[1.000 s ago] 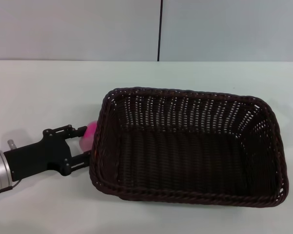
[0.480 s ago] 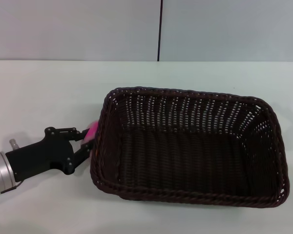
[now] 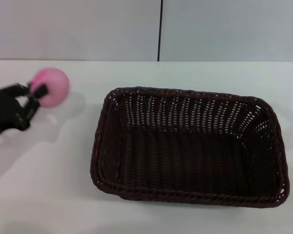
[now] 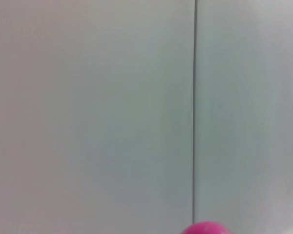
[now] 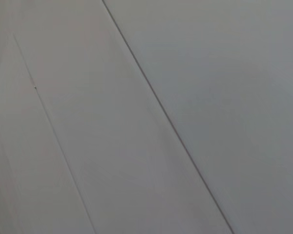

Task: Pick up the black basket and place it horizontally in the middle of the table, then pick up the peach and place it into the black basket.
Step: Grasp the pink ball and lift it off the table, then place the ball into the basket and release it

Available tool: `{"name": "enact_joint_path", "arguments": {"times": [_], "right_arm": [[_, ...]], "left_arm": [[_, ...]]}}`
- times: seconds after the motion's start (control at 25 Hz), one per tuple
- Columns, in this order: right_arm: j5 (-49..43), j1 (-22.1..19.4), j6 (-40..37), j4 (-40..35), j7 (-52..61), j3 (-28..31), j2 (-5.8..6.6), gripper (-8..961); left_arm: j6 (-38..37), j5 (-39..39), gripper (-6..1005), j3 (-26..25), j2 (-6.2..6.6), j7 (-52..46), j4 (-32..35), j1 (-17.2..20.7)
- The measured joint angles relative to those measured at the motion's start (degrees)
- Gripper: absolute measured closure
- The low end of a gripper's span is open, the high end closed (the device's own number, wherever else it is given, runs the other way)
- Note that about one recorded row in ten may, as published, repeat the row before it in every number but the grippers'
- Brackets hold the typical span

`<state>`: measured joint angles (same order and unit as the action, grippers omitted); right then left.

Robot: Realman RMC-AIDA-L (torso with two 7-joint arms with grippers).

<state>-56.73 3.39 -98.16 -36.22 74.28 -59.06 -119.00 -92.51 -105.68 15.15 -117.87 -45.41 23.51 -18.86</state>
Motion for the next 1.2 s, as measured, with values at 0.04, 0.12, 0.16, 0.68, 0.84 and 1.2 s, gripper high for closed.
{"name": "enact_joint_path", "arguments": {"times": [0.04,0.12,0.16,0.68,0.84,1.2], "right_arm": [[0.0,0.2,-0.2,0.2,0.0,0.0,0.0,268],[0.0,0.8,-0.7,0.5,0.0,0.0,-0.01,268],[0.0,0.8,-0.7,0.5,0.0,0.0,-0.01,268],[0.8,2.3,-3.0,8.1,-3.1,10.6,-0.03,268],[0.8,1.9,-3.8,9.5,-3.1,13.2,0.04,268],[0.8,2.5,-4.0,11.6,-6.4,15.7,0.09,268]], "left_arm": [[-1.4,0.7,811,-0.3,0.0,-0.3,0.4,0.0],[-6.8,1.8,854,-0.2,-0.02,-1.3,1.3,-0.4],[-6.8,1.8,859,-0.2,-0.02,-1.3,1.3,-0.4],[-14.7,1.9,918,13.5,-0.77,-0.6,-3.3,-2.3],[-13.6,1.7,882,15.4,-0.85,-0.5,-4.7,-2.4],[-13.1,1.9,496,17.0,-0.88,-0.2,-4.9,-2.3]]}}
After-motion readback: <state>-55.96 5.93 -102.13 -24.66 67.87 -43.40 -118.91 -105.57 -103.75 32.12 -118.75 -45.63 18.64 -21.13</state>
